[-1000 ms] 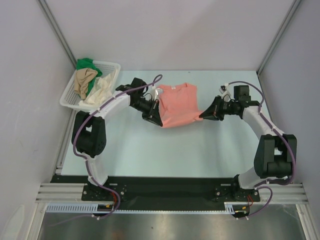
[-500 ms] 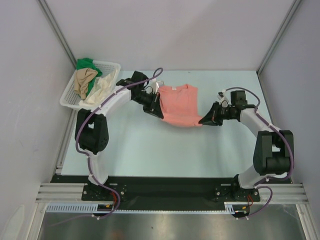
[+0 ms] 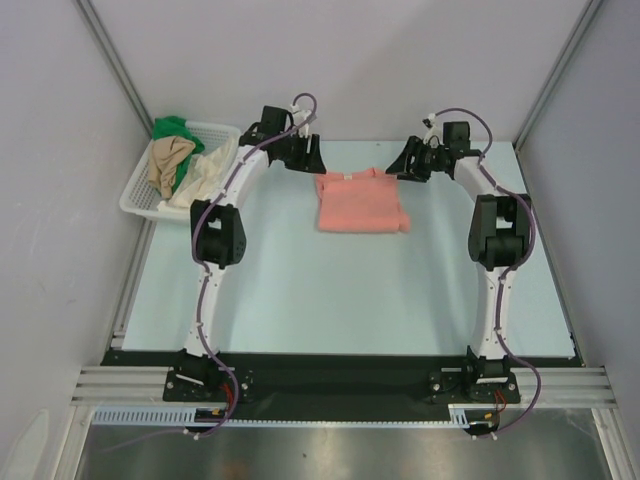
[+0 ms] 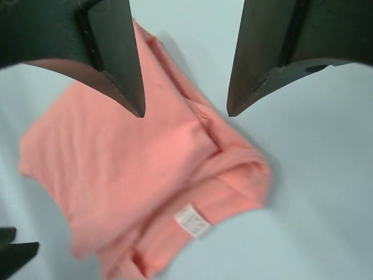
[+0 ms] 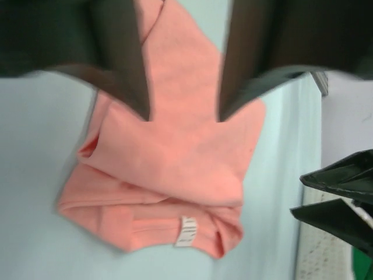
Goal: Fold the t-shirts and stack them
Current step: Fold the tshirt, then neatly place the folded tshirt to the corner
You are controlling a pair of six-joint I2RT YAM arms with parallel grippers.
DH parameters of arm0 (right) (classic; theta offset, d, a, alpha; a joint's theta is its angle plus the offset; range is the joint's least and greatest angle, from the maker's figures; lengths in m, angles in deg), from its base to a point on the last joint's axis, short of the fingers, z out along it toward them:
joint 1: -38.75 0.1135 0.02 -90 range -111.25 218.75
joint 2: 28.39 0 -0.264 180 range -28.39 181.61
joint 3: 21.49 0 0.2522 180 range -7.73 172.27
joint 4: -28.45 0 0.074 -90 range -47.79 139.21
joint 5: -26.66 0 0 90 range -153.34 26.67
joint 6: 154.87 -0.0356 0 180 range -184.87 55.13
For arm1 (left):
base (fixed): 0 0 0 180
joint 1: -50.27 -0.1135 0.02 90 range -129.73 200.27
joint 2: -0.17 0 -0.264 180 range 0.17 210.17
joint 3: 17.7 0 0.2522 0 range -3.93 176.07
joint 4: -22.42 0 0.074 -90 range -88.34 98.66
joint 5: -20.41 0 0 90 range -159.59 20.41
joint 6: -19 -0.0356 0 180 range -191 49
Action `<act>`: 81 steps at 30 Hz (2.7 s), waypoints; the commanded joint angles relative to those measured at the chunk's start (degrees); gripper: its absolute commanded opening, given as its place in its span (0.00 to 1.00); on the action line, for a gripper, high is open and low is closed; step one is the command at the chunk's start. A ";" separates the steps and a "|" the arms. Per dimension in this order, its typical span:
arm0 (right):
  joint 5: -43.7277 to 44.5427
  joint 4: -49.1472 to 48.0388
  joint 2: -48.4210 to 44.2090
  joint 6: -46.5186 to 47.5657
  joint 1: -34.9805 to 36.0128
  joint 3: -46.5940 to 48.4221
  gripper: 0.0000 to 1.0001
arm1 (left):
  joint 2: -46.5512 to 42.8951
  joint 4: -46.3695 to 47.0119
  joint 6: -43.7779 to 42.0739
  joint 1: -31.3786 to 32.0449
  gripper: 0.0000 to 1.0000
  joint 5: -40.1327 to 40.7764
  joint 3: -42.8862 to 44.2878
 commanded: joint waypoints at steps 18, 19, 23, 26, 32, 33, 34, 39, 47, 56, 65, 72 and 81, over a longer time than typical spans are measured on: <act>-3.28 4.34 -3.88 9.30 -6.04 -5.99 0.77 | -15.64 0.78 -0.13 3.74 0.61 -14.37 -22.07; -3.45 3.64 -2.65 7.64 -6.39 -5.55 0.77 | -15.56 0.08 -0.65 4.26 0.61 -14.54 -22.52; -4.51 2.31 0.51 5.79 -6.39 -2.82 0.77 | -14.33 -1.60 -2.06 6.73 0.63 -12.69 -23.66; -5.39 2.23 2.89 5.78 -5.43 -1.33 0.76 | -12.48 -1.95 -2.24 6.82 0.63 -11.38 -23.75; -6.18 4.07 7.46 6.66 -2.53 0.08 0.76 | -9.67 -3.09 -4.61 6.21 0.63 -7.77 -22.96; -6.18 4.59 8.25 6.49 -2.44 0.08 0.76 | -9.23 -3.09 -4.70 6.12 0.63 -7.42 -22.35; -5.83 4.42 8.43 5.70 -2.44 -0.53 0.76 | -8.79 -3.27 -4.79 6.03 0.63 -6.98 -22.00; -4.42 3.37 9.49 3.67 0.20 -2.38 0.76 | -6.68 -3.27 -4.70 5.76 0.63 -6.02 -20.32; -3.81 4.16 11.42 3.58 1.25 -1.50 0.70 | -4.04 -3.01 -5.23 6.20 0.62 -4.08 -18.48; -3.10 6.44 11.69 7.36 3.54 0.34 0.45 | -5.97 -3.62 -5.93 6.64 0.67 -0.31 -16.20; 3.03 12.41 7.12 15.70 1.18 2.88 0.00 | -16.86 -3.97 -11.02 5.85 0.70 13.83 -15.57; 7.44 16.11 3.78 22.13 -7.69 7.37 0.00 | -20.04 -5.02 -14.54 4.53 0.69 18.24 -19.53; 15.43 30.27 13.71 32.94 -14.83 29.08 0.00 | -17.84 -5.38 -16.21 4.36 0.70 21.41 -19.80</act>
